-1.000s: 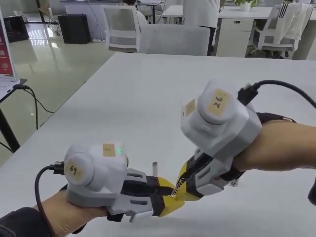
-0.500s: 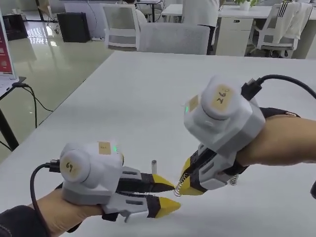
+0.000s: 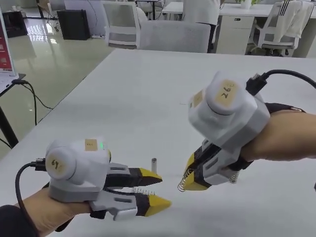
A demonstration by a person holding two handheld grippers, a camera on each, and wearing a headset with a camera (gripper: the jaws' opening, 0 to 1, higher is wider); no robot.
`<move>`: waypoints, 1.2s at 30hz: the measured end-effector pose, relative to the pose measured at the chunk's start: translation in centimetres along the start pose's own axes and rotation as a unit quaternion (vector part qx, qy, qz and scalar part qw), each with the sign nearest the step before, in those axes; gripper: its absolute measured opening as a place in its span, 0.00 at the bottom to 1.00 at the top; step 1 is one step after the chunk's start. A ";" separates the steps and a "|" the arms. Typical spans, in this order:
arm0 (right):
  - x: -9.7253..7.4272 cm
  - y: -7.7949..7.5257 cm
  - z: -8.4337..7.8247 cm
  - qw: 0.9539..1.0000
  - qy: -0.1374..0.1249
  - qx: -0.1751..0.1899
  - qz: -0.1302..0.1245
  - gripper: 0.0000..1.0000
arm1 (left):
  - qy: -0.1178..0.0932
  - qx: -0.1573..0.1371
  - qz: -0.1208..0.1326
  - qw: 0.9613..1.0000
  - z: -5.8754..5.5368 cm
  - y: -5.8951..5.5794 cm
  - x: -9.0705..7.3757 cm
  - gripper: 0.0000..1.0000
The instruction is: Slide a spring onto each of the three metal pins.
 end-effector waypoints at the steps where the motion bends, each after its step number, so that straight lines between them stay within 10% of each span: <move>1: 0.0 0.0 0.0 1.000 0.001 0.000 -0.001 0.08 | -0.001 -0.001 0.001 1.000 -0.1 0.0 -0.1 0.25; 36: -0.8 -1.3 -1.4 1.000 0.017 0.008 -0.018 0.08 | -0.027 -0.057 0.050 0.997 -1.9 0.3 -2.7 0.44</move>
Point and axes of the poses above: the centre of the closed fingertips' face, and the gripper's own axes: x roughly forward along the fingers, y roughly to its left, z roughly out of its top, the point moved 2 cm from there along -x, roughly backward along the fingers, and after that the axes turned 14 degrees about y, right-handed, at the moved point
